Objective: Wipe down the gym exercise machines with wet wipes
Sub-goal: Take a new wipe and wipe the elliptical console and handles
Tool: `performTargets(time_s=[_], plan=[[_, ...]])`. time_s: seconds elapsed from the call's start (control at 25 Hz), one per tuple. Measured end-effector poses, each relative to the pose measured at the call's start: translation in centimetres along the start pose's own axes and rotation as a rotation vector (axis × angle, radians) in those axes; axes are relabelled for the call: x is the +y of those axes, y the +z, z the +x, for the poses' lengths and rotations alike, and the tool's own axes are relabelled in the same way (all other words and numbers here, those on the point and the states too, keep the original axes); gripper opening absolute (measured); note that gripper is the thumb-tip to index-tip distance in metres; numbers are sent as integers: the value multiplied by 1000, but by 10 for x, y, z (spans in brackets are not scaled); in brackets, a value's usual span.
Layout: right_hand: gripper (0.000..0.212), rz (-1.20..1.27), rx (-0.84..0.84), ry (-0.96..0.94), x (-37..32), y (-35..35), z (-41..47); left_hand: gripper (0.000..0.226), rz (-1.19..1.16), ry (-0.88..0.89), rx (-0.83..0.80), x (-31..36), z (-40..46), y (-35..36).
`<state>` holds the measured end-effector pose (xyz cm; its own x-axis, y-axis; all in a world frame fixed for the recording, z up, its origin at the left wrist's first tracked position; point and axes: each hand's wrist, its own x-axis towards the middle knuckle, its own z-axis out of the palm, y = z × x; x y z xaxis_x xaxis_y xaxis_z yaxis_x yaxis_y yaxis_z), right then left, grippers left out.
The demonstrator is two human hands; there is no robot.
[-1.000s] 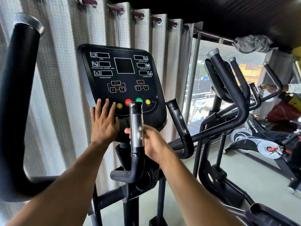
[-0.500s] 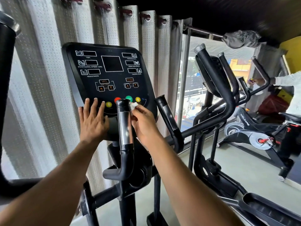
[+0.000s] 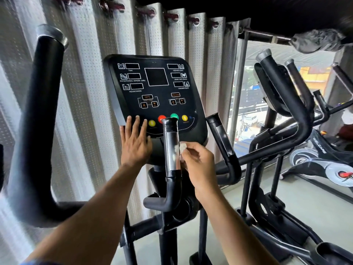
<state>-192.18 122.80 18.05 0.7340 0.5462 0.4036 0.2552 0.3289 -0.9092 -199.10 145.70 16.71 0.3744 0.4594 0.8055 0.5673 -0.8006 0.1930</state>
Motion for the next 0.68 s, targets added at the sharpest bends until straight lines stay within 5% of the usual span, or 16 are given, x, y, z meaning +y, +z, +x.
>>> performTargets(time_s=[0.12,0.24,0.44,0.52,0.6,0.68], plan=[[15,-89,90,-320,-28,22,31,63,0,1,2,-2,1,0],[14,-444,158,-722,-38,33,43,65,-14,-9,-8,0,1,-1],[6,-1067,-20,-1163,-65,44,57,63,-1,-12,-58,0,2,-4],[10,-1340,-282,-1148,-89,56,59,63,-3,-22,-104,1,3,-7],[9,-1565,-445,-928,-114,65,62,65,17,-20,-159,1,4,-11],[8,-1476,-470,-813,-123,62,69,65,44,-14,-209,1,1,-16]])
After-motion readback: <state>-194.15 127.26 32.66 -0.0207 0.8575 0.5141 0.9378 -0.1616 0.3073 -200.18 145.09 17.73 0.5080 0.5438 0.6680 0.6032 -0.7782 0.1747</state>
